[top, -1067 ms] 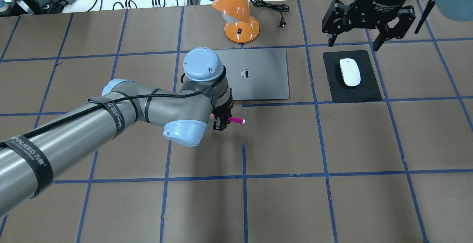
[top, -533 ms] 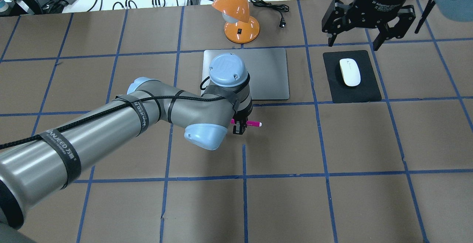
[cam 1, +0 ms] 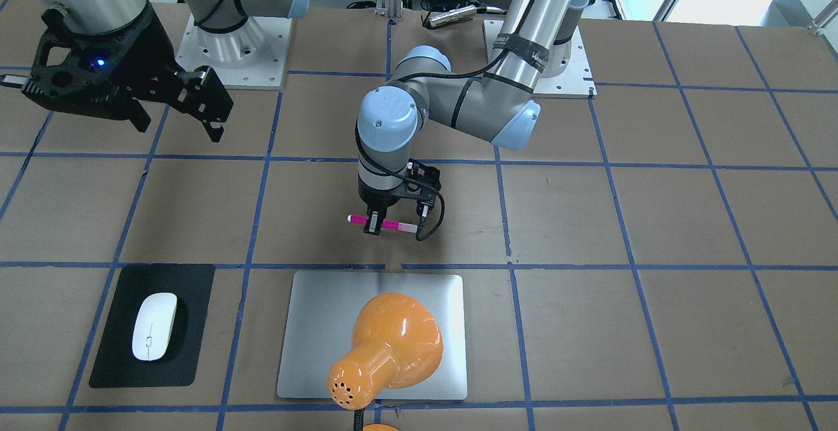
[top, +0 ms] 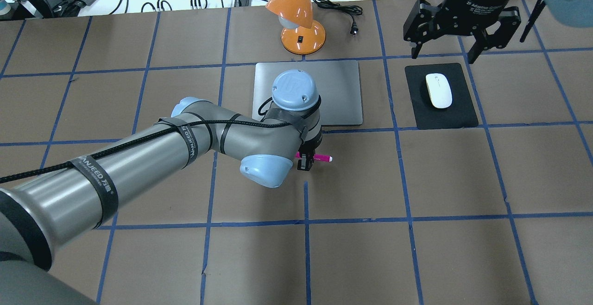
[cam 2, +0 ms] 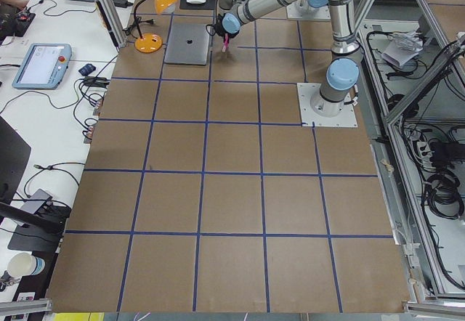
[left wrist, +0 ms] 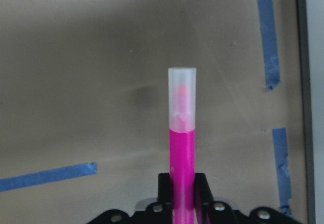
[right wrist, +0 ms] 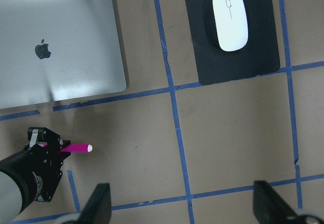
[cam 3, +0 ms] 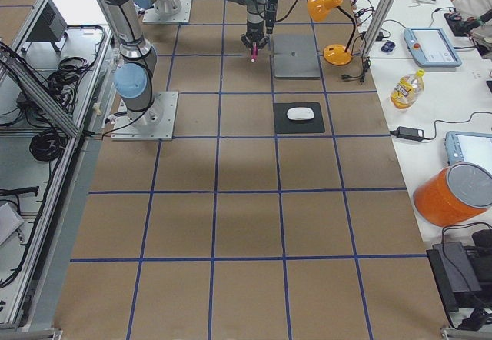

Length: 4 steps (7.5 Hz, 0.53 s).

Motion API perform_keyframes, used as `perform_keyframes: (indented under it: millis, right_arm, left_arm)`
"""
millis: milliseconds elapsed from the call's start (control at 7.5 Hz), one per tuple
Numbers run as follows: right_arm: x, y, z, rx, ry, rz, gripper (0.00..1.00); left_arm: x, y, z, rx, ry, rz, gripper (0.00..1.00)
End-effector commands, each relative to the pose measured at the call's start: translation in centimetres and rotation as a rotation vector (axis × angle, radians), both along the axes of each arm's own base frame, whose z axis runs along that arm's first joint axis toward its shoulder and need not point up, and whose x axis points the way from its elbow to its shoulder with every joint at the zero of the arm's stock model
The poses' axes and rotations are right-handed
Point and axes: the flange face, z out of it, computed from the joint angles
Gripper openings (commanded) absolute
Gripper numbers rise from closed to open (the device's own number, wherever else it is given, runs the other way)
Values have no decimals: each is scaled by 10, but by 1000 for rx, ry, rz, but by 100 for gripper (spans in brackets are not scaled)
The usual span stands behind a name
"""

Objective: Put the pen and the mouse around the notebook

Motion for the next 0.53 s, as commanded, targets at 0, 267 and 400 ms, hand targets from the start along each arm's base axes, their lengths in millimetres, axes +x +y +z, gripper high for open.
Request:
perform_keyframes:
  millis: [0,267,400]
  right_arm:
    - [0,-1,-1,0,0,1,100]
    - [0,-1,0,-2,0,1,100]
    - [0,-1,-1,1,1,1,100]
  left_arm:
    - [1,-2,3,-4,3,-2,100]
    - [13,-11,28,-49,2,-141,100]
    - [35,-24,42,-82,-3,-270,100]
